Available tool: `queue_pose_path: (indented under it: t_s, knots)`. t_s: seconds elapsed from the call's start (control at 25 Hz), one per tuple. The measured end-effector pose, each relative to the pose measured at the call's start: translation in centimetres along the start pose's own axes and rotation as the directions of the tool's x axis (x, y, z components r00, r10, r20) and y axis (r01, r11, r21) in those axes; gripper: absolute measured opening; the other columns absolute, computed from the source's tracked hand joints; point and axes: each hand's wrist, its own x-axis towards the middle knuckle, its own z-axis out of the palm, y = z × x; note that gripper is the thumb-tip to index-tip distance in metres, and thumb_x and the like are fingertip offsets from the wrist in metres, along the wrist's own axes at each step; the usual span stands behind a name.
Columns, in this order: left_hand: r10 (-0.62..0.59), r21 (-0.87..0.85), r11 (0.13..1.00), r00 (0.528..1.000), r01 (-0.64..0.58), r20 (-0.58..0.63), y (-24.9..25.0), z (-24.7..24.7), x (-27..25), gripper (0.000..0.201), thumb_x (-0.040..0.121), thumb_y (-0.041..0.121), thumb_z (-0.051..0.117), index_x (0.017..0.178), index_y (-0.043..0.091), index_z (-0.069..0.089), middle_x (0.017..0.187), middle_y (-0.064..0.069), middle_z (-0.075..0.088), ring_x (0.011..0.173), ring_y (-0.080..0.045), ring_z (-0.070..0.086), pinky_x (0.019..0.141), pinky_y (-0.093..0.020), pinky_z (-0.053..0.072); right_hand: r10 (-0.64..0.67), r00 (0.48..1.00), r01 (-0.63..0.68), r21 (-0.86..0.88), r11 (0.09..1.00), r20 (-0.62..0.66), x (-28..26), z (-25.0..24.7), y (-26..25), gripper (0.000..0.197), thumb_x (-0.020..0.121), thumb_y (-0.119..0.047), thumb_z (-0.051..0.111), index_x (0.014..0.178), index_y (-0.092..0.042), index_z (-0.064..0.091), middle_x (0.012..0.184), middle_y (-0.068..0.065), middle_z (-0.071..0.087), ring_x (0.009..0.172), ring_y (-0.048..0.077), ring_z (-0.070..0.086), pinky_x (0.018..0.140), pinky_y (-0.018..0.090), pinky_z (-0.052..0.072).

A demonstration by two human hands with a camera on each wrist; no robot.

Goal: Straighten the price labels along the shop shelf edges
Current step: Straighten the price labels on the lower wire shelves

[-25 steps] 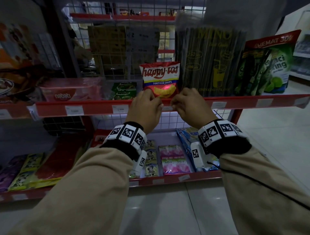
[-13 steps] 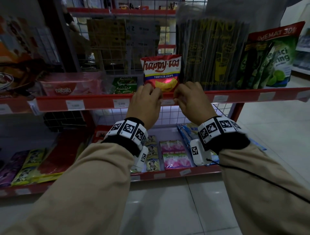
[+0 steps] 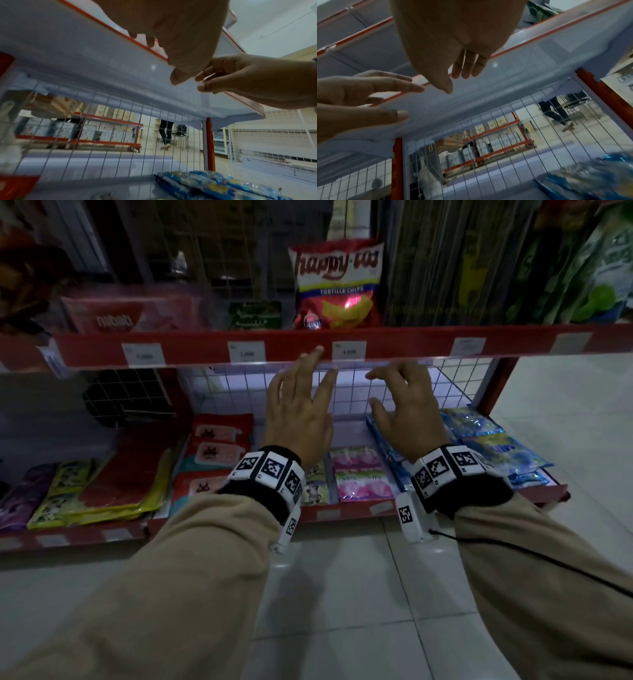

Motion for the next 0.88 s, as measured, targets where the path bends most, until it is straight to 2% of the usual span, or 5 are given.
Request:
queue_pose_path:
  t_s: [0.16, 0.32, 0.52, 0.72, 0.88]
  knots:
    - [-0.043, -0.051, 0.998, 0.994, 0.048, 0.096, 0.2, 3.4, -5.0, 0.050, 0.082, 0.022, 0.056, 0.131, 0.024, 0.048, 0.151, -0.009, 0.028, 0.135, -0.032, 0.028, 0.109, -0.051, 0.019, 0.085, 0.968, -0.099, 0.048, 0.994, 0.237, -5.9, 2.6, 1.9, 0.030, 0.082, -0.006, 0.063, 0.112, -0.008, 0.059, 0.110, 0.015, 0.053, 0.106, 0.031, 0.049, 0.084, 0.036, 0.042]
    - [-0.053, -0.036, 0.997, 0.926, 0.072, 0.374, 0.6, 7.2, -11.4, 0.047, 0.084, 0.022, 0.051, 0.131, 0.026, 0.047, 0.142, 0.000, 0.039, 0.126, -0.024, 0.038, 0.104, -0.043, 0.023, 0.198, 0.837, -0.238, 0.013, 0.971, 0.511, -12.1, 5.5, 2.9, 0.033, 0.083, -0.006, 0.061, 0.116, -0.009, 0.058, 0.115, 0.013, 0.053, 0.108, 0.031, 0.049, 0.086, 0.043, 0.045]
    - [-0.067, -0.031, 0.995, 0.853, 0.098, 0.518, 0.7, 10.6, -16.5, 0.049, 0.088, 0.023, 0.045, 0.137, 0.024, 0.042, 0.142, 0.004, 0.040, 0.127, -0.020, 0.037, 0.102, -0.039, 0.026, 0.118, 0.713, -0.149, -0.015, 0.989, 0.691, -16.9, 8.5, 1.7, 0.045, 0.080, -0.006, 0.062, 0.125, -0.005, 0.055, 0.123, 0.016, 0.052, 0.114, 0.034, 0.048, 0.093, 0.039, 0.041]
    - [-0.032, -0.034, 0.998, 0.850, 0.058, 0.527, 0.1, 11.9, -17.6, 0.059, 0.086, 0.023, 0.049, 0.143, 0.018, 0.036, 0.144, -0.001, 0.038, 0.128, -0.023, 0.036, 0.102, -0.039, 0.028, 0.037, 0.759, -0.002, -0.055, 0.999, 0.651, -18.4, 9.7, 0.8, 0.056, 0.074, -0.008, 0.065, 0.129, -0.004, 0.053, 0.124, 0.018, 0.054, 0.111, 0.036, 0.051, 0.088, 0.042, 0.044]
    - [-0.015, -0.054, 0.998, 0.882, 0.046, 0.471, -0.1, 12.2, -17.9, 0.059, 0.081, 0.019, 0.055, 0.139, 0.016, 0.043, 0.138, -0.004, 0.044, 0.123, -0.026, 0.041, 0.097, -0.040, 0.033, 0.050, 0.751, 0.083, -0.169, 0.982, 0.658, -19.1, 10.1, 0.7, 0.062, 0.075, -0.016, 0.064, 0.135, -0.007, 0.047, 0.131, 0.016, 0.050, 0.115, 0.036, 0.048, 0.086, 0.043, 0.043]
